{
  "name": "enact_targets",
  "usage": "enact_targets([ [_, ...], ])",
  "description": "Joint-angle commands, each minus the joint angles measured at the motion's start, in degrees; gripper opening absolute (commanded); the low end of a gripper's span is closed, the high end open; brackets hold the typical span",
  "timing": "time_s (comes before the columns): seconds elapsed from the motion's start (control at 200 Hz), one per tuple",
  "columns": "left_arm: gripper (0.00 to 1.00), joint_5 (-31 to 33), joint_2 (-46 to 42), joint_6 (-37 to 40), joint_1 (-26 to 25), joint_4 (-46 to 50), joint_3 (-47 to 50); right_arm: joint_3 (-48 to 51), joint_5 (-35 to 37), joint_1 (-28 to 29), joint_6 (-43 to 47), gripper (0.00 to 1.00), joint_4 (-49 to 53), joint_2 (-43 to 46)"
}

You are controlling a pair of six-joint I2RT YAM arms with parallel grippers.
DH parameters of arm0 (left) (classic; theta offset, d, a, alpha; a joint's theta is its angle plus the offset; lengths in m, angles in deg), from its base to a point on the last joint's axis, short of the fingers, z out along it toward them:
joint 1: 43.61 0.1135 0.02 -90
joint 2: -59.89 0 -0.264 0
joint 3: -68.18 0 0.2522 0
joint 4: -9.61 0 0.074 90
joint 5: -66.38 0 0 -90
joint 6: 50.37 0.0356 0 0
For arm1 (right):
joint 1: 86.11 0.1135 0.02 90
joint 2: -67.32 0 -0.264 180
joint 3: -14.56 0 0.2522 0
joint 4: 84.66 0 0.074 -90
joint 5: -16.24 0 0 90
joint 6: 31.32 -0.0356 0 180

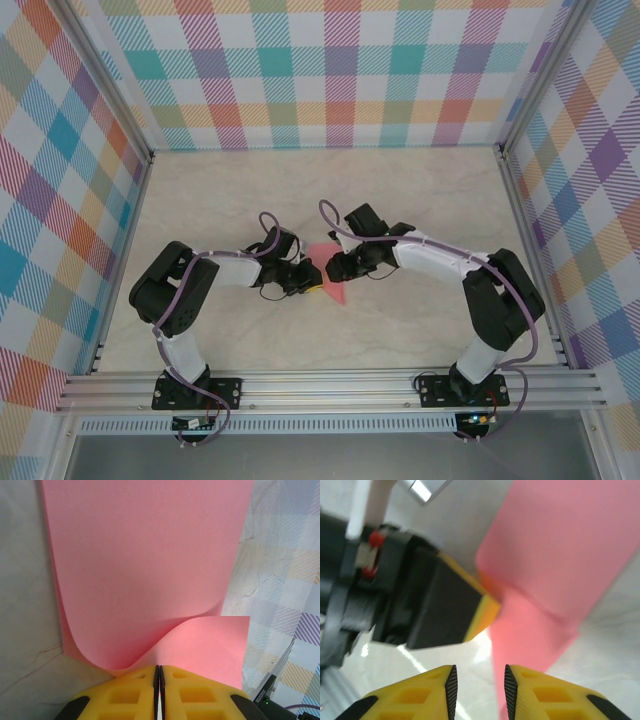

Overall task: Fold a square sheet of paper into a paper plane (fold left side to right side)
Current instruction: Third fold the triangle at the center of the table.

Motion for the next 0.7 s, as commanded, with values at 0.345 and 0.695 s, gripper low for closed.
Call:
enact_targets([
  [0.345,0.11,2.0,1.0,1.5,-0.6,3.2,0.4,1.1,-8.2,2.4,-3.4,0.28,0.9,-6.1],
  [0.695,0.11,2.1,1.2,1.9,-0.6,3.8,0.1,1.4,-5.1,2.4,-3.6,0.27,1.5,-8.0],
])
